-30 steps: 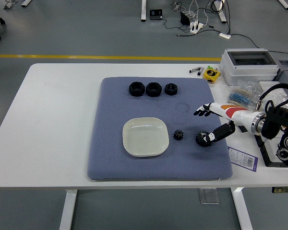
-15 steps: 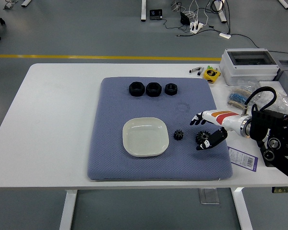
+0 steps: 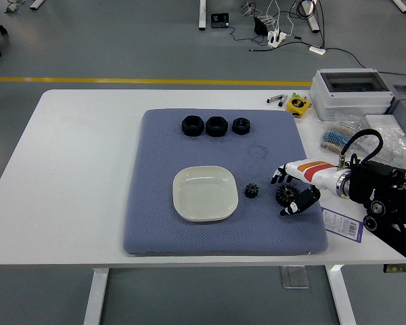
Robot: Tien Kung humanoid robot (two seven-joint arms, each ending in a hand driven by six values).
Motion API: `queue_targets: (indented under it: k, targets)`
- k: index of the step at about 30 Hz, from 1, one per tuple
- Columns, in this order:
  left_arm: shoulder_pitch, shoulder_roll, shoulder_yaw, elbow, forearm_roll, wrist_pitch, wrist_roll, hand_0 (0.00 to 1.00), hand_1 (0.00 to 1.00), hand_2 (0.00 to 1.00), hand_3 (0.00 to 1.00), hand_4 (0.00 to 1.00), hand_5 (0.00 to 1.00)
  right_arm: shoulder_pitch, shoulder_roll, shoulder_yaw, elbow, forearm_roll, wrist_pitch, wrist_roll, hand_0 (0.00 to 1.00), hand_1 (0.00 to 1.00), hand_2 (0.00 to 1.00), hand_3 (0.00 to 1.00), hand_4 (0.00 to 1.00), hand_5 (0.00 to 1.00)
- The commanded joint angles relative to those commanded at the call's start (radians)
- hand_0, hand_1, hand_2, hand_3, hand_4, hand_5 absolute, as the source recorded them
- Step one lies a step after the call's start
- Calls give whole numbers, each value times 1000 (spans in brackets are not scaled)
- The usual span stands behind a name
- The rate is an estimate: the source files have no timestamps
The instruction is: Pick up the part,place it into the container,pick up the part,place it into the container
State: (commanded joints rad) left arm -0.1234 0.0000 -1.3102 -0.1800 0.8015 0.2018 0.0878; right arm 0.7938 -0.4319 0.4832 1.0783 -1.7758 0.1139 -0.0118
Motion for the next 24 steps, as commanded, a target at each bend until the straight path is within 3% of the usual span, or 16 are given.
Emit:
queue_targets:
  k: [4,5,11,12,16,17,23,24]
  targets:
    - [-2,0,2,0,-1,0,0,714,640,673,579,622,757,5,6,-20,-33,-12,-27,26,680,646,679,644,926,234]
    - [-3,0,3,0,-3,0,0,714,640,673,579,623,756,6,7,-24,-41,-15,-34,32,643,608,601,567,797,152]
    - [-6,0,3,0,-5,1,0,714,640,673,579,623,756,12,11,-44,-77,-43,-64,56,643,608,601,567,797,152]
    - [-6,0,3,0,-5,1,0,714,640,673,579,623,756,13,13,-46,-83,-48,-67,58,597,559,557,530,693,90]
    - [-7,0,3,0,-5,2,0,714,640,673,579,623,756,17,13,-57,-93,-66,-80,73,597,559,557,530,693,90]
    - [-7,0,4,0,-6,2,0,714,640,673,578,623,756,17,13,-58,-94,-69,-83,76,503,475,491,478,531,2]
    - [-7,0,3,0,-6,1,0,714,640,673,578,623,756,20,10,-63,-85,-86,-114,105,503,475,491,478,531,2]
    - [-7,0,4,0,-6,1,0,714,640,672,579,623,756,21,9,-63,-81,-87,-118,108,456,399,418,423,264,2]
